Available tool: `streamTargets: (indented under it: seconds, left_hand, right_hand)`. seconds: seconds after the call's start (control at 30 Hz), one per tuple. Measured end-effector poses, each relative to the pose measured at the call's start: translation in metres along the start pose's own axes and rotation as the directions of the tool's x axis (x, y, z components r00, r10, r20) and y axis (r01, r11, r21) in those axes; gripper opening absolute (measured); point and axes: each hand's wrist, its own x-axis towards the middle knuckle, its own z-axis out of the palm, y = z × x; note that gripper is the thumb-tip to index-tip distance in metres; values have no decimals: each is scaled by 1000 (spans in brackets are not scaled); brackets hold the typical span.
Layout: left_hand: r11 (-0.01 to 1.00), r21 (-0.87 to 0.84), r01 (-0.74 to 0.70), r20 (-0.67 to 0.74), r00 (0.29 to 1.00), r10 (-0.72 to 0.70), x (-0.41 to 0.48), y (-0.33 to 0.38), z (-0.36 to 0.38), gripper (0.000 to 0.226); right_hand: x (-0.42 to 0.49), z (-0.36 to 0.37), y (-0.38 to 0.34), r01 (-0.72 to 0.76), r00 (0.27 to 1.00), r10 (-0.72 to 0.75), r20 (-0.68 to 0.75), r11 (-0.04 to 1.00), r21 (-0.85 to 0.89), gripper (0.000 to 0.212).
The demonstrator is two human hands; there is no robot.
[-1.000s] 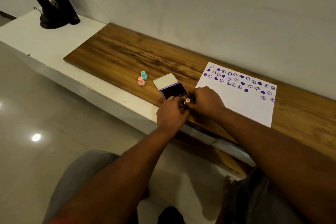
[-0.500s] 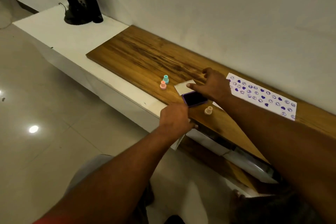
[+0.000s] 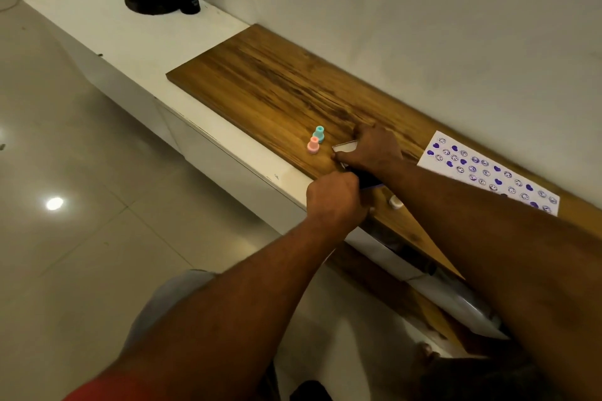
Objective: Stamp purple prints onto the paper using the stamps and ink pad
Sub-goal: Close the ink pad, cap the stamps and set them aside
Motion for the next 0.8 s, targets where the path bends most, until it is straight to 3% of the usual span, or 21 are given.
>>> streamTargets:
  seconds: [0.1, 0.2, 0.3, 0.4, 0.53, 0.8]
  left_hand:
    - [998, -55, 37, -11, 999, -37, 0, 0, 3, 47]
    - [993, -112, 48, -52, 997, -54, 0, -1, 5, 47]
    - [992, -125, 37, -95, 994, -49, 0, -3, 6, 50]
    - [990, -135, 31, -117, 992, -47, 0, -3, 7, 53]
    - [990, -138, 42, -103, 993, -56, 1, -2, 7, 49]
    - [990, -125, 70, -97, 992, -82, 3, -1, 9, 39]
  right_hand:
    - [-2, -6, 6, 5, 999, -1, -47, 997, 82, 83]
    - [-10, -11, 19, 42, 981, -6, -193, 982, 183, 81]
    - [-25, -13, 34, 21, 959, 62, -277, 957, 289, 81]
    - [-41, -10, 50, -35, 959, 124, -253, 944, 329, 70]
    - [-52, 0, 60, -64, 978, 106, -177, 971, 229, 58]
    - [-52, 12, 55, -139, 990, 140, -27, 989, 47, 70]
